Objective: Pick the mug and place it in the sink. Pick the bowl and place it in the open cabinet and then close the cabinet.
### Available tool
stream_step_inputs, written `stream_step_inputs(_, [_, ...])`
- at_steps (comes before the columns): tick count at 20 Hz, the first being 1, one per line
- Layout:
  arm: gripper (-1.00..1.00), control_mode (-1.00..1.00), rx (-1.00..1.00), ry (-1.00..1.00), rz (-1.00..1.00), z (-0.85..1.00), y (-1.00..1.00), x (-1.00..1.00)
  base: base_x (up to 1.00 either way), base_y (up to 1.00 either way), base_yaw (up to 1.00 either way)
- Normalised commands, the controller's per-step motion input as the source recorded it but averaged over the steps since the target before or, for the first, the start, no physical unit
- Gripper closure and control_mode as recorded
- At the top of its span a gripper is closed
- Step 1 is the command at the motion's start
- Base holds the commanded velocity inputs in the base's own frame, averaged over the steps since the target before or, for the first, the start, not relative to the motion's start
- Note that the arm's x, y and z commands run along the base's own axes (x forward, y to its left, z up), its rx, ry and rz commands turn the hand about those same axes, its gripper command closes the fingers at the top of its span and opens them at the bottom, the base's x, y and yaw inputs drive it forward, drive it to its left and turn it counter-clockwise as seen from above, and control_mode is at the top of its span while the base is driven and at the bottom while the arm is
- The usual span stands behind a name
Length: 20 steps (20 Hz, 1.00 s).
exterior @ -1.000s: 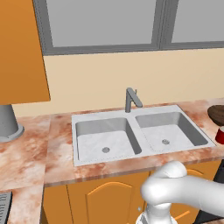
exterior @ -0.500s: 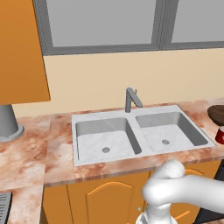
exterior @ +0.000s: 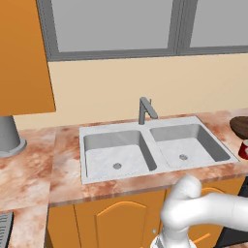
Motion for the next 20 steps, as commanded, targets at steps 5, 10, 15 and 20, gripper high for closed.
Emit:
stream_step_inputs(5, [-1.00, -1.00, 0.03, 0.00, 0.00, -0.10, -0.22, 0.04, 0.00, 0.00, 0.00])
stream_step_inputs(10, [1.00, -1.00, 0.00, 0.00, 0.00, -0.09, 0.00, 0.00, 0.00, 0.00, 0.00])
stream_step_inputs(15, [1.00, -1.00, 0.00, -0.07, 0.06, -0.01, 0.01, 0.00, 0.00, 0.00, 0.00])
stream_step_inputs(20, [1.00, -1.00, -0.02, -0.38, 0.08, 0.00, 0.50, -0.52, 0.00, 0.00, 0.00])
